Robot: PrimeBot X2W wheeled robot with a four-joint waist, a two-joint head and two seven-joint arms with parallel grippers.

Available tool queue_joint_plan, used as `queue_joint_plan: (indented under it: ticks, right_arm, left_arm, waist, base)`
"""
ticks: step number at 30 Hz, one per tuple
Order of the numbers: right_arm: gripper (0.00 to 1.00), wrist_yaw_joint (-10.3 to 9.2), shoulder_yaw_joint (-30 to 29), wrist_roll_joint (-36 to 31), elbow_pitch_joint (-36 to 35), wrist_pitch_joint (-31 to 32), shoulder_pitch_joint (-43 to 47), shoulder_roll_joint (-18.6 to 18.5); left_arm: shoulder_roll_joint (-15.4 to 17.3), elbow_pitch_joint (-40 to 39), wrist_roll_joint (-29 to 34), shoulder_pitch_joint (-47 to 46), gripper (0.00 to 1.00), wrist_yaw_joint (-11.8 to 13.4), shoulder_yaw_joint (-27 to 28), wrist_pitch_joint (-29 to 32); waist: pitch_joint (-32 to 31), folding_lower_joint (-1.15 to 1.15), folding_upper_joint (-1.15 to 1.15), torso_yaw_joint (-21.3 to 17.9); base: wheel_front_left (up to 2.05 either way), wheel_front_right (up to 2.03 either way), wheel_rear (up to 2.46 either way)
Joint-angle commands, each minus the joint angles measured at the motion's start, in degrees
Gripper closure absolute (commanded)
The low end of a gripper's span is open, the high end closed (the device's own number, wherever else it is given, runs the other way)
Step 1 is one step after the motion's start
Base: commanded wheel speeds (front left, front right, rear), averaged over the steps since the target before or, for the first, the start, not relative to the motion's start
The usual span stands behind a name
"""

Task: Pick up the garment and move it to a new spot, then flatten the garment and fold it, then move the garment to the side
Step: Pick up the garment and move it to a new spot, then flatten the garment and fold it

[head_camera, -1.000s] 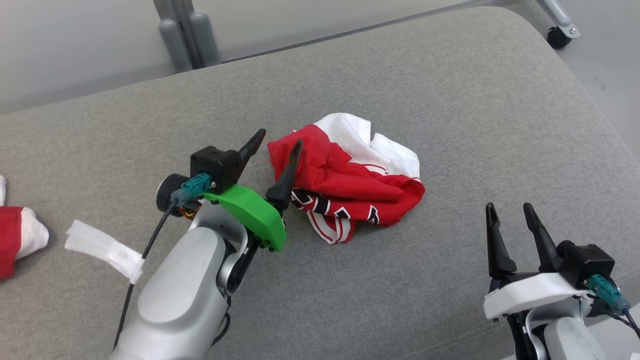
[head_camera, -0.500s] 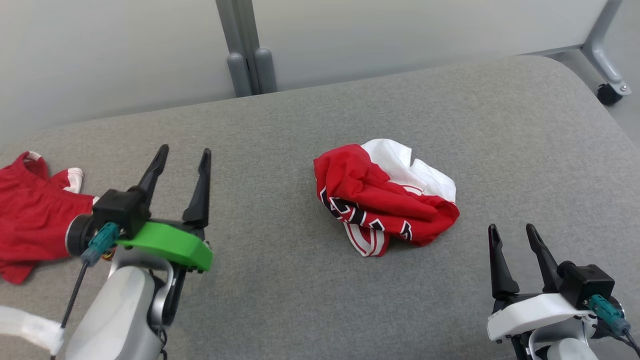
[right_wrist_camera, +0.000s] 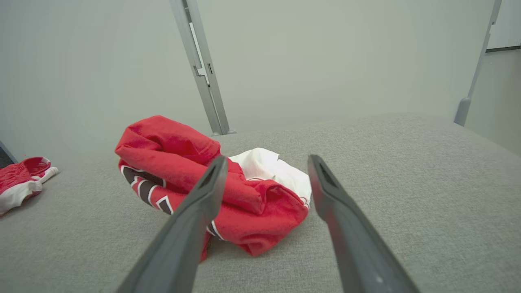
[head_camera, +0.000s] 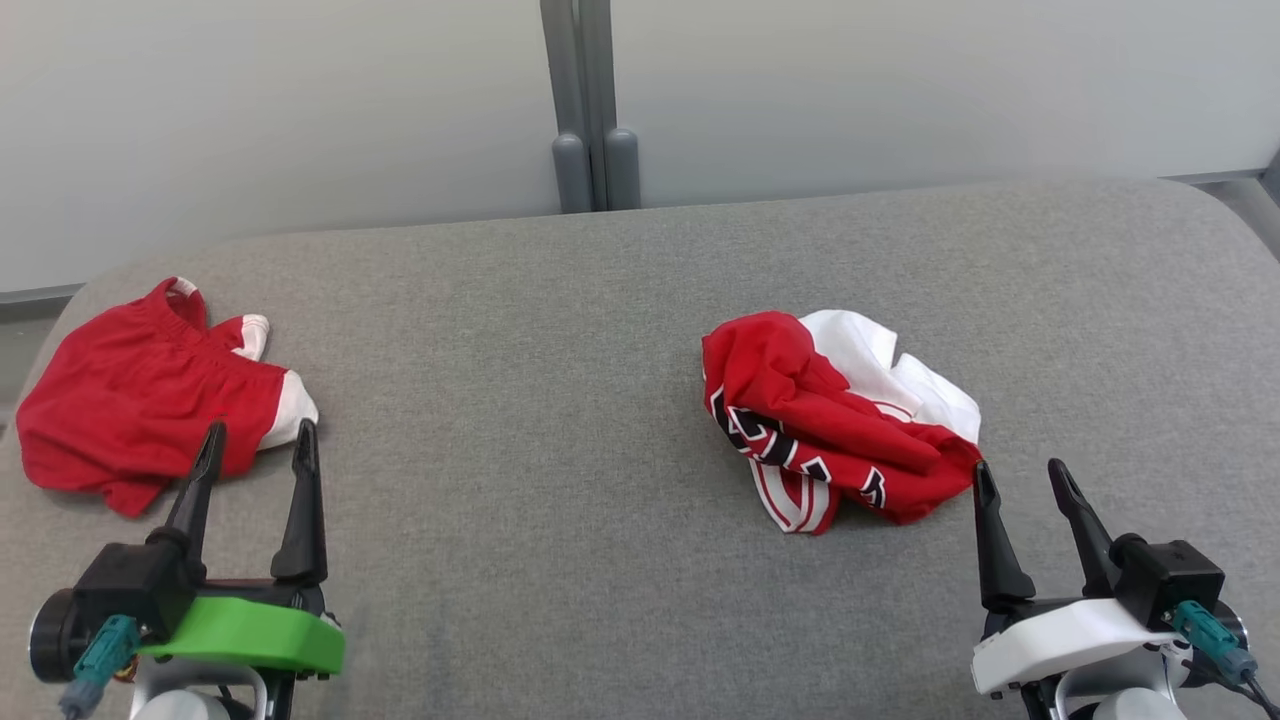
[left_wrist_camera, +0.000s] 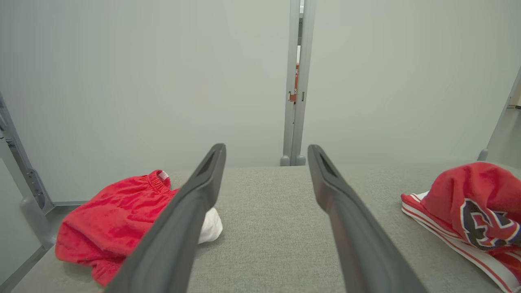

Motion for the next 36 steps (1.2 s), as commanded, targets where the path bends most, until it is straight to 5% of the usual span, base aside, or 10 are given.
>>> queue_joint_plan:
  ticks: [1,19,36]
  right_arm:
    - [0.00,-0.02,0.00,-0.35,-0.20,-0.19,0.52,-0.15]
    - [0.00,-0.02,0.31,-1.53,-1.72,1.11,1.61,-0.15]
    - [0.00,-0.02,0.26,-1.20,-1.38,1.50,2.22,-0.16]
  left_arm:
    - [-0.53,-0.60,0.05,1.42,0.00,-0.32,0.62,-0.03]
    - [-6.28,0.51,6.85,10.17,0.00,-5.21,3.73,-0.04]
    - [-8.37,0.89,9.80,10.44,0.00,-5.89,7.81,-0.04]
  waist:
    - [-0.21,0.00,0.00,0.57]
    - [-0.15,0.00,0.00,1.47]
    - [-0.31,0.00,0.00,0.89]
  base:
    - [0.00,0.00,0.00]
    - [0.00,0.00,0.00]
    - [0.00,0.00,0.00]
